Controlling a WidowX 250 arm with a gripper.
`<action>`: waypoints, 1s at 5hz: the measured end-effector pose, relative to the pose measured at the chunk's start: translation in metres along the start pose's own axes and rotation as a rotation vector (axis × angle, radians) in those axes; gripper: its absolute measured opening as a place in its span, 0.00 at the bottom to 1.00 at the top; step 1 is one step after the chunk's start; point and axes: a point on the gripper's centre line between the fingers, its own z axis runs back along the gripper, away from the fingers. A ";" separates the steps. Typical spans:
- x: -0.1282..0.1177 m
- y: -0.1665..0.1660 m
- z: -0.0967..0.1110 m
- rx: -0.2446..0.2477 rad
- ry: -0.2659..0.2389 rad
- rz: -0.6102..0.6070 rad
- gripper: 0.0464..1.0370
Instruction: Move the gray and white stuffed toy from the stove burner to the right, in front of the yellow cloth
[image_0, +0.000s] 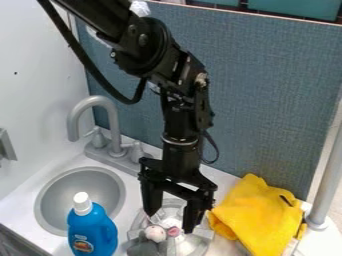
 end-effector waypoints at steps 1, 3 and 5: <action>0.009 0.016 -0.016 0.056 -0.011 0.050 0.96; 0.025 0.043 -0.049 0.120 0.072 0.146 0.96; 0.036 0.046 -0.066 0.137 0.131 0.123 0.96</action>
